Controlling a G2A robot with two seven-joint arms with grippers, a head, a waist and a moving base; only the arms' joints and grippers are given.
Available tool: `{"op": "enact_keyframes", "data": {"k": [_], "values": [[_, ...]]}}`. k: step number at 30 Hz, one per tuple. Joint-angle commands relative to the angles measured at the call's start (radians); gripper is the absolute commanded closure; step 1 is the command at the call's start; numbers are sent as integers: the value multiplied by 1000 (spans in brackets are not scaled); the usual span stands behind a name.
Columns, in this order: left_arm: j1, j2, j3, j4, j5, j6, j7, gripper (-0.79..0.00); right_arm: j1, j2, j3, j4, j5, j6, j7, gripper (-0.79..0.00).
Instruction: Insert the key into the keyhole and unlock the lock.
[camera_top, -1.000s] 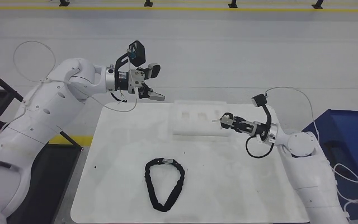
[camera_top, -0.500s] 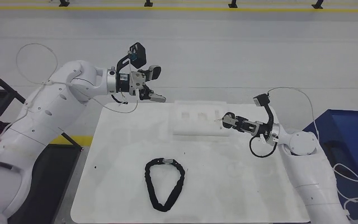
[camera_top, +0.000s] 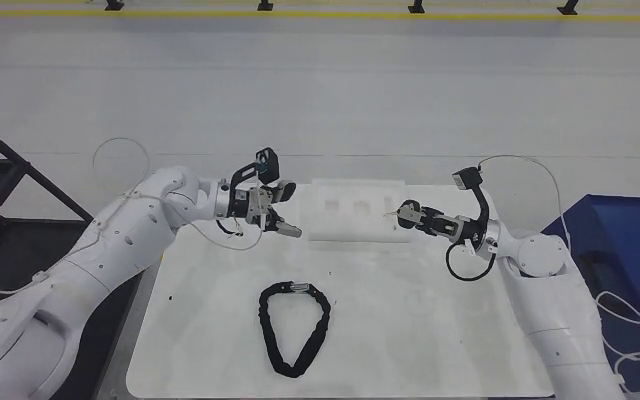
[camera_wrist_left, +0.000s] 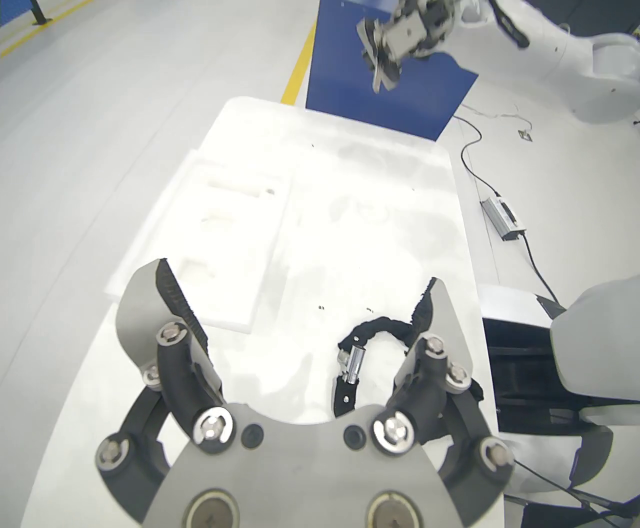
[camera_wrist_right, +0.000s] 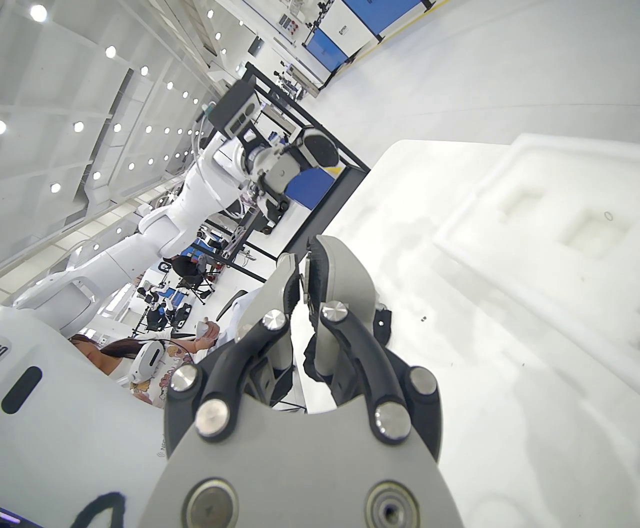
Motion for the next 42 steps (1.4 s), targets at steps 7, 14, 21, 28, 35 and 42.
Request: {"op": "enact_keyframes", "data": {"k": [7,14,21,28,35,42], "values": [[5,-23,124,16,118,0,57,-785,0,0,0,0,0,0,0,0],[3,-34,184,14,152,0,-21,-785,0,0,0,0,0,0,0,0],[4,-37,184,9,107,0,-105,-785,0,0,0,0,0,0,0,0],[4,-37,184,9,107,0,-105,-785,0,0,0,0,0,0,0,0],[47,-36,157,2,181,39,-30,-785,0,0,0,0,0,0,0,0],[119,-37,128,52,413,0,269,-785,0,0,0,0,0,0,0,0]]}}
